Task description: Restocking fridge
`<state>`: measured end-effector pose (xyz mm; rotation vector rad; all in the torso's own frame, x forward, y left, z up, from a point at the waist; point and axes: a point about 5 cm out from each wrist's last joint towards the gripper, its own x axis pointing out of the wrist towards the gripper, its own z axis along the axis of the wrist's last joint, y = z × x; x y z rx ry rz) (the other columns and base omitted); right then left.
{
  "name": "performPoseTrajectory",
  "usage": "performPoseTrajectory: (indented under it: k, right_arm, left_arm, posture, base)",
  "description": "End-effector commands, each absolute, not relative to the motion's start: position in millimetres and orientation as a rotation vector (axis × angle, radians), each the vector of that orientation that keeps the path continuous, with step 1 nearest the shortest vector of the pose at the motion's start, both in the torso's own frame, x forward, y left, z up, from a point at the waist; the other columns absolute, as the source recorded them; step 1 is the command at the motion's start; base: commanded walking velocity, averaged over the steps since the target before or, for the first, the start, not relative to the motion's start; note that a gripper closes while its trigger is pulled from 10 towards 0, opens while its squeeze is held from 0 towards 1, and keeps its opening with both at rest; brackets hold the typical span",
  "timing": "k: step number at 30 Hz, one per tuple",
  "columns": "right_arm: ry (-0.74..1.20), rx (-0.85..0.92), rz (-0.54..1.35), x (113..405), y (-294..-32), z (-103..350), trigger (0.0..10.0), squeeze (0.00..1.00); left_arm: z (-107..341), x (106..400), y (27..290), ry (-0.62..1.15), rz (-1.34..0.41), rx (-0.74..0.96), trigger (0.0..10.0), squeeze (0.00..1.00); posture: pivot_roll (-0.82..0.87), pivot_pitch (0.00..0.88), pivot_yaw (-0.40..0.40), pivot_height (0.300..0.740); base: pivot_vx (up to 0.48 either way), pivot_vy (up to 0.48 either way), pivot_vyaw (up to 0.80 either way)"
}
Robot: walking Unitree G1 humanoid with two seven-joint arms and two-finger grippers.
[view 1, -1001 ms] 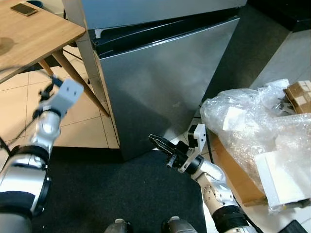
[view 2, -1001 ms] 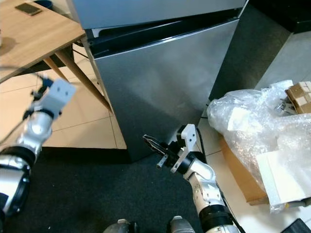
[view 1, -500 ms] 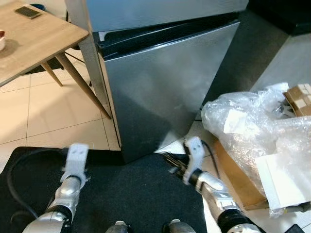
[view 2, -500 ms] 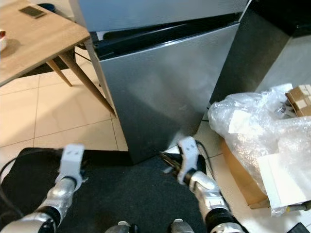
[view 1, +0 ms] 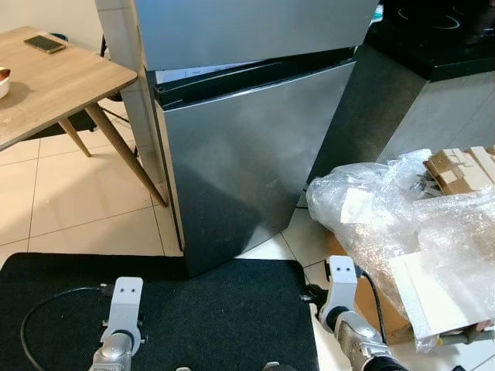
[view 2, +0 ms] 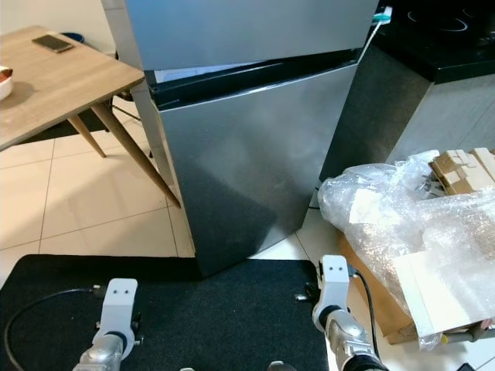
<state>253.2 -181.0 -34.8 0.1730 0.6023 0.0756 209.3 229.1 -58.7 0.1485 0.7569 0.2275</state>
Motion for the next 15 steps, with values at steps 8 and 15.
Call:
performPoseTrajectory:
  k: [8, 15]
  right_arm:
    - [0.653, 0.165, 0.051, 242, -182, -45, 10.0, 0.00]
    - [0.661, 0.156, 0.049, 239, -183, -47, 10.0, 0.00]
  left_arm:
    - [-66, 204, 204, 0.760, 0.180, 0.142, 10.0, 0.00]
    - [-67, 204, 197, 0.756, 0.153, 0.120, 10.0, 0.00]
  posture:
    - [-0.11, 0.076, -0.012, 0.738]
    - [-0.11, 0.068, -0.011, 0.738]
  base:
    - [0.000, 0.000, 0.00]
    - [0.000, 0.000, 0.00]
